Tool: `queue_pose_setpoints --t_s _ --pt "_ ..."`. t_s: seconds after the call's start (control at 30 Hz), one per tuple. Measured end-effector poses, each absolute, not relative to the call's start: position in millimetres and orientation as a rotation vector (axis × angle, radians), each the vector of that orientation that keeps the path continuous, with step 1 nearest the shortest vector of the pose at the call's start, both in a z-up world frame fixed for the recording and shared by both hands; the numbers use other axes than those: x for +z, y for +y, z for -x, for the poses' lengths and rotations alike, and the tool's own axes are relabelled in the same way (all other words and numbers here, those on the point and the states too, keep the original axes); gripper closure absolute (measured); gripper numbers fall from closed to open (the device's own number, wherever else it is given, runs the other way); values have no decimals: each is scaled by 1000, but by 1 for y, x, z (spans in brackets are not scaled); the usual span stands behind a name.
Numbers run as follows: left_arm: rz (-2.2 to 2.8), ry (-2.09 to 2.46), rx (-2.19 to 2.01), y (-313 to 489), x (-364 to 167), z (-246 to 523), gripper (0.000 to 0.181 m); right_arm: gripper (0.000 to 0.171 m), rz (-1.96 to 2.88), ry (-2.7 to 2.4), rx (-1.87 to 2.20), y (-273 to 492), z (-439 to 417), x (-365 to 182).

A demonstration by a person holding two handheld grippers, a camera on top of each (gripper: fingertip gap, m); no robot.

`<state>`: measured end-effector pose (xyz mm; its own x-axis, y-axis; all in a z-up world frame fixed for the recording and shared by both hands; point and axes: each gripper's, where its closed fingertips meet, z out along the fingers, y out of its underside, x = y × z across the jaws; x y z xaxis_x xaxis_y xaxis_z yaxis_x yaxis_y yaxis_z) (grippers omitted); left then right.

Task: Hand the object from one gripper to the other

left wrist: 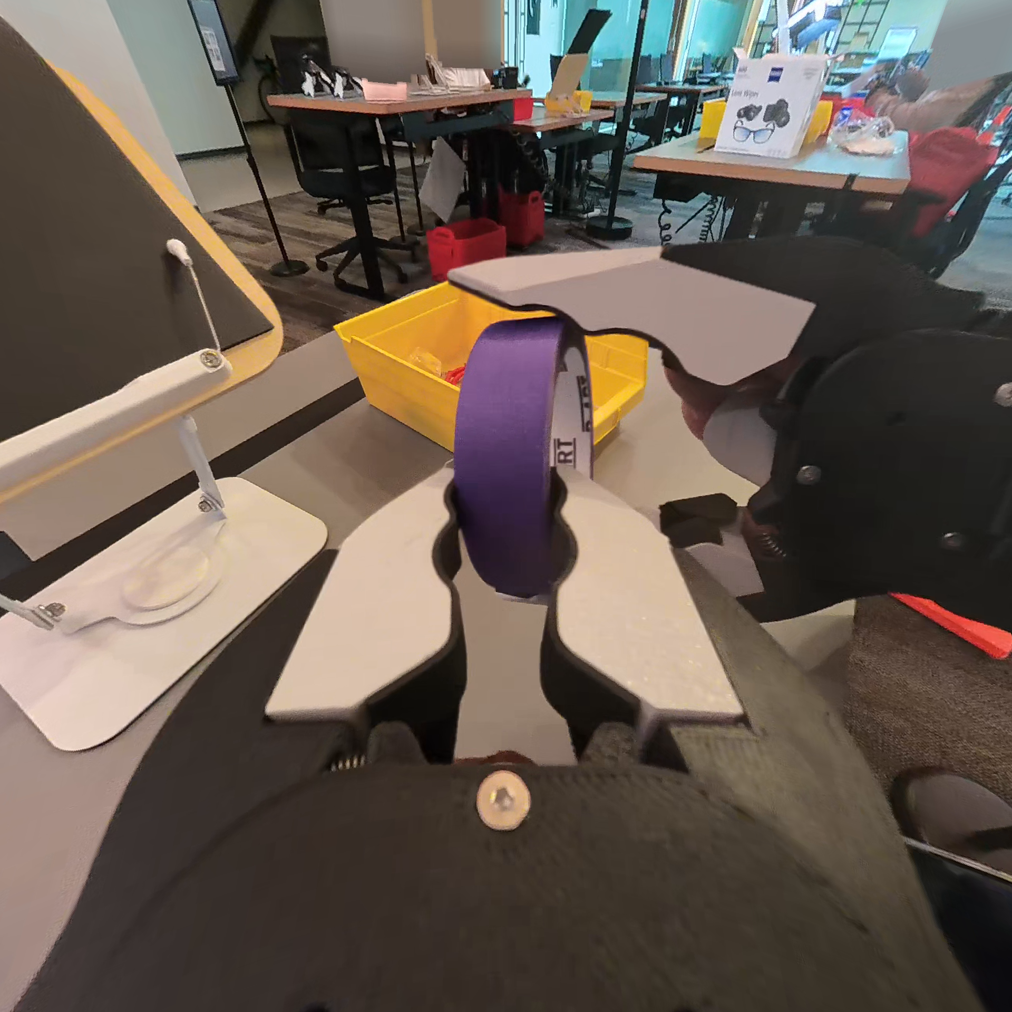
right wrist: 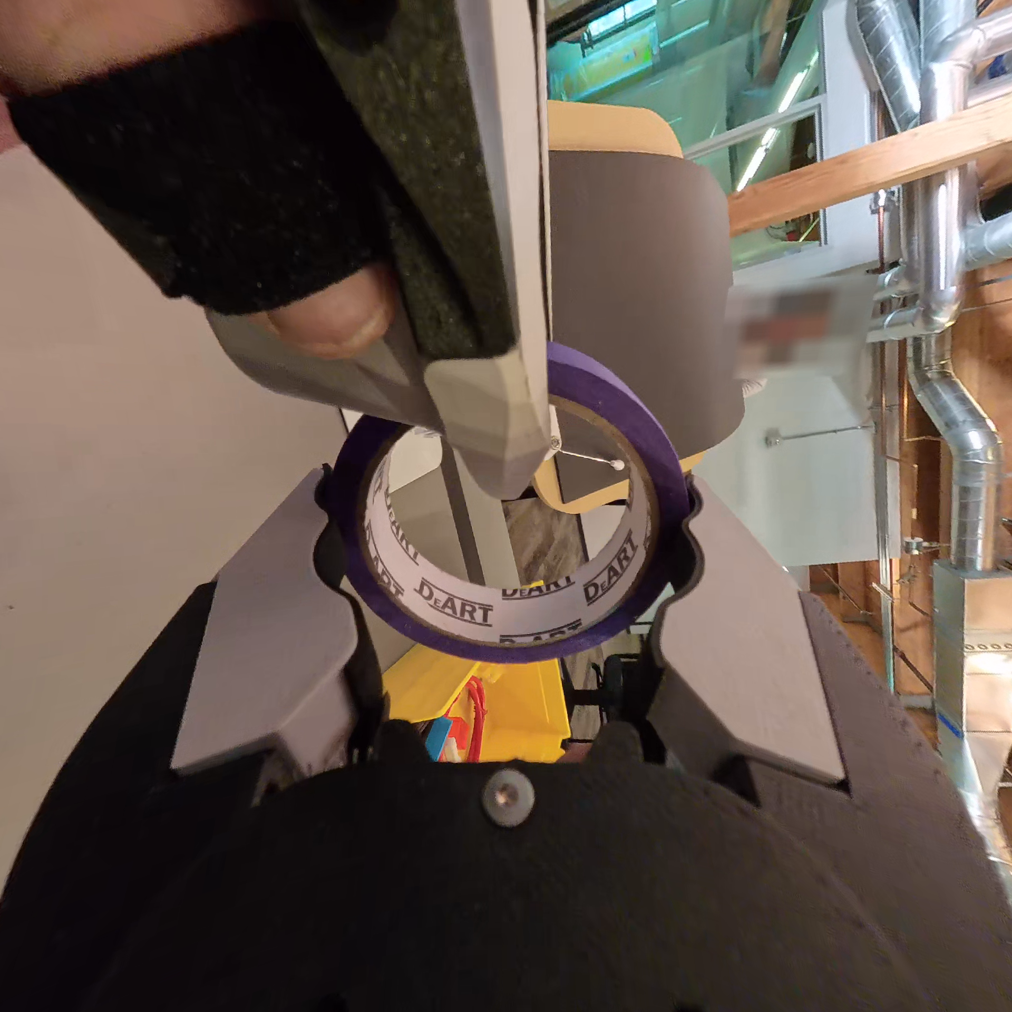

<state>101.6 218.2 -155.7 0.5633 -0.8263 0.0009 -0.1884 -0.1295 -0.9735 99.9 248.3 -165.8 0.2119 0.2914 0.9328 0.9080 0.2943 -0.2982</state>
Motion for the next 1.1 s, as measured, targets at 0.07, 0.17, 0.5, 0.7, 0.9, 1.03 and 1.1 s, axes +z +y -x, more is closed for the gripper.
queue_pose_setpoints --t_s 0.07,0.17,0.5,0.7,0.9,1.03,1.1 --pt "1638 864 -681 218 -155 -101 154 53 1233 -1318 -643 248 -99 -164" --pt "1641 860 -722 217 -152 -100 155 53 1202 -1309 -631 247 -96 -161" --pt "1552 1031 -1092 206 -136 -90 156 41 1013 -1448 2 180 -78 -137" --pt "1368 1257 -1475 179 -124 -79 156 49 889 -1528 164 157 -99 -125" --pt "1193 1405 -1814 155 -123 -78 155 33 758 -1674 74 142 -82 -143" --pt "1034 1515 -2010 130 -121 -83 155 25 650 -1653 238 119 -62 -133" --pt "980 1564 -2057 120 -120 -87 155 26 604 -1637 284 111 -56 -127"
